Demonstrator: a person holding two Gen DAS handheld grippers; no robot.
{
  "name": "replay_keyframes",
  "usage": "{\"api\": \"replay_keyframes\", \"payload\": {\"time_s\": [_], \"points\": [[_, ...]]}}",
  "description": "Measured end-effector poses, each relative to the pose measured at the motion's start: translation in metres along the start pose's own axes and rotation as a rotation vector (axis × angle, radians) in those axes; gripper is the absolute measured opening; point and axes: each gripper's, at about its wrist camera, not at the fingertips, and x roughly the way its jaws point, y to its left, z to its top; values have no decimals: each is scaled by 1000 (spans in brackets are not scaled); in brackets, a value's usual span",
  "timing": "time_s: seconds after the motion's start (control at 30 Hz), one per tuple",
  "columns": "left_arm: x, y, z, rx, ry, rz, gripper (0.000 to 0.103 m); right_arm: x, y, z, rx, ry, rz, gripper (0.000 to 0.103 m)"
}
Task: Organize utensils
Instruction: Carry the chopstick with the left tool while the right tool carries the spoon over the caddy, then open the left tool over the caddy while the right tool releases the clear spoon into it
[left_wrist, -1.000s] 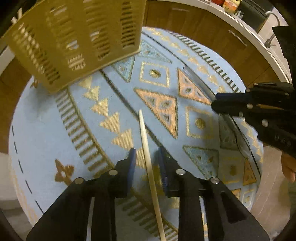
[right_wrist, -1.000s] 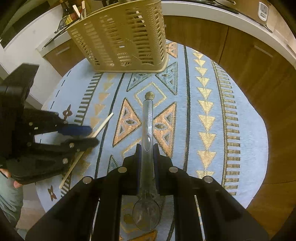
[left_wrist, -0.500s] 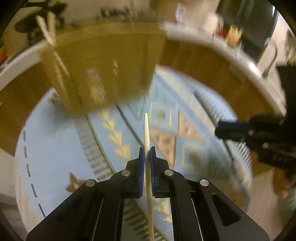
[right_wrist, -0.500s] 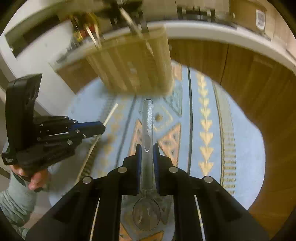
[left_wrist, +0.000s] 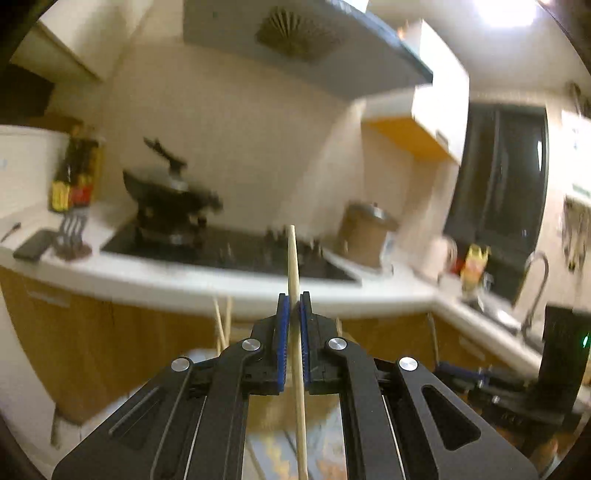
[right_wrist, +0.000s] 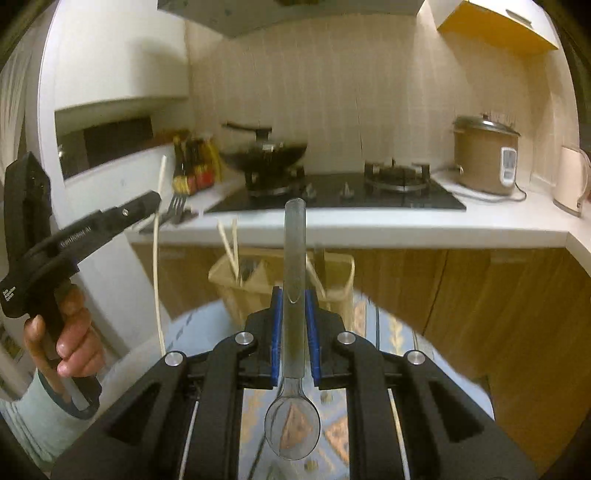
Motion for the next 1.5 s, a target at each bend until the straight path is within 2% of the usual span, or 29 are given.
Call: {"api": "replay_keyframes", "payload": {"time_s": [0.13,0.27,0.43,0.53,0.73,0.8,1.07,1.37,1.47,1.5], "points": [[9,-4,23,16,-103,36,4,18,-5,21,22,-62,-24,10],[29,-2,32,12,-156,75,4,37,-16,42,57,-140,-54,10],[55,8,37,11,-185,99,4,62,-23,63,32,-220,-88,10],[66,12,37,25,-200,114,4,79,-27,68,19,-260,-71,10],[87,21,30,32,-214,144,4,106,-33,59,-4,-296,-67,10],[94,25,25,26,-209,147,4,113,-35,52,-15,-320,-98,10],[115,33,-4,38,-175,174,4,136,-45,32,-5,-281,-79,10],[110,33,-17,74,-152,174,5,128,-36,20,-14,-276,-58,11],[101,32,-18,83,-137,172,19,116,-36,17,-11,-252,-35,15],[95,33,-17,80,-133,168,23,110,-35,16,-12,-255,-39,23]]}}
